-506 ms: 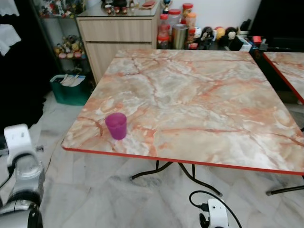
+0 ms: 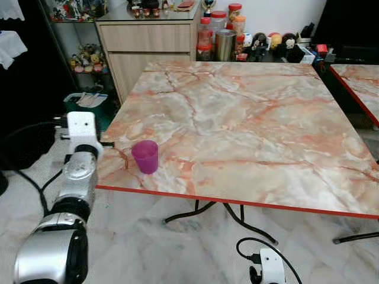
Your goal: Setting the table
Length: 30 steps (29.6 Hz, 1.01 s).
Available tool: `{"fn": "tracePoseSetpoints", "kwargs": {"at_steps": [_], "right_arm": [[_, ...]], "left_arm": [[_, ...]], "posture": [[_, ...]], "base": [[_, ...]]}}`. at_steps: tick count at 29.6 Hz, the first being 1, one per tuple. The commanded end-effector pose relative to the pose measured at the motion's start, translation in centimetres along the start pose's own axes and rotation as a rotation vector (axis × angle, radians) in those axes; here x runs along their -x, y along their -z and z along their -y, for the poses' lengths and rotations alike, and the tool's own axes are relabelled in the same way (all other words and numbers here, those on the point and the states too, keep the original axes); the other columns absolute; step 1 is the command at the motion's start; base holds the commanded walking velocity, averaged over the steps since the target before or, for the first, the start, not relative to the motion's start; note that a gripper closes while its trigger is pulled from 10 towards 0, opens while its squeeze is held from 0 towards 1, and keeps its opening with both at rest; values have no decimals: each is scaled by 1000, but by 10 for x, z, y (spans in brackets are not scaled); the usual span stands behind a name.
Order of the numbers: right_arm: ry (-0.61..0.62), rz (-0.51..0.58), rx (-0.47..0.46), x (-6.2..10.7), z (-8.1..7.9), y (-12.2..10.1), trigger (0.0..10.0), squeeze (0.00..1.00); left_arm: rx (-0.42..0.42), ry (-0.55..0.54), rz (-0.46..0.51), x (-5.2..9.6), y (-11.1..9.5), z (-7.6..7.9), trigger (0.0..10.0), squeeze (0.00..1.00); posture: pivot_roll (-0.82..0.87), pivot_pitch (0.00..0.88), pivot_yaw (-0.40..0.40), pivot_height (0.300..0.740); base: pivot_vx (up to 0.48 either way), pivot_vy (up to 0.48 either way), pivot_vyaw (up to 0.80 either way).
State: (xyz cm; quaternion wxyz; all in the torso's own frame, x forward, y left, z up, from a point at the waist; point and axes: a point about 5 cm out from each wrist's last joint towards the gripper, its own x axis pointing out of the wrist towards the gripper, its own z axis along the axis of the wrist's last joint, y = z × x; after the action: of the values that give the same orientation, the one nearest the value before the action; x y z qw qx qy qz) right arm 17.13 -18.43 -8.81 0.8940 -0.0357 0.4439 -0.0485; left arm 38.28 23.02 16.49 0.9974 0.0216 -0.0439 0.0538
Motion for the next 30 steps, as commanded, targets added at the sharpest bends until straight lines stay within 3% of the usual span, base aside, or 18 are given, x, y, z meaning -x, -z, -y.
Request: {"fn": "tracePoseSetpoints", "kwargs": {"at_steps": [1, 6, 8, 17, 24, 29, 30], "right_arm": [[7, 1, -22, -1, -1, -2, 10000, 0], [7, 7, -27, -1, -2, -5, 10000, 0], [7, 8, -29, -1, -3, -5, 10000, 0], [11, 5, -33, -1, -3, -4, 10000, 0], [13, 4, -34, -1, -3, -3, 10000, 0], [13, 2, -31, -1, -2, -3, 10000, 0], [13, 3, -31, -1, -2, -3, 10000, 0]], "left_arm": [[59, 35, 3, -6, -12, 1, 10000, 1000], [110, 124, -41, -11, -17, 6, 10000, 1000], [112, 188, -108, -11, -14, 12, 10000, 1000], [50, 346, -230, -7, -6, 29, 10000, 1000], [55, 375, -266, -5, -3, 35, 10000, 1000], [14, 388, -294, -3, -1, 37, 10000, 1000], [3, 391, -302, -3, 0, 38, 10000, 0]], "posture": [[41, 0, 36, 736], [44, 0, 39, 736], [46, 0, 42, 736], [42, 0, 47, 736], [38, 0, 49, 736], [38, 0, 47, 736], [39, 0, 48, 736]], "base": [[0, 0, 0], [0, 0, 0], [0, 0, 0], [0, 0, 0], [0, 0, 0], [0, 0, 0], [0, 0, 0]]}}
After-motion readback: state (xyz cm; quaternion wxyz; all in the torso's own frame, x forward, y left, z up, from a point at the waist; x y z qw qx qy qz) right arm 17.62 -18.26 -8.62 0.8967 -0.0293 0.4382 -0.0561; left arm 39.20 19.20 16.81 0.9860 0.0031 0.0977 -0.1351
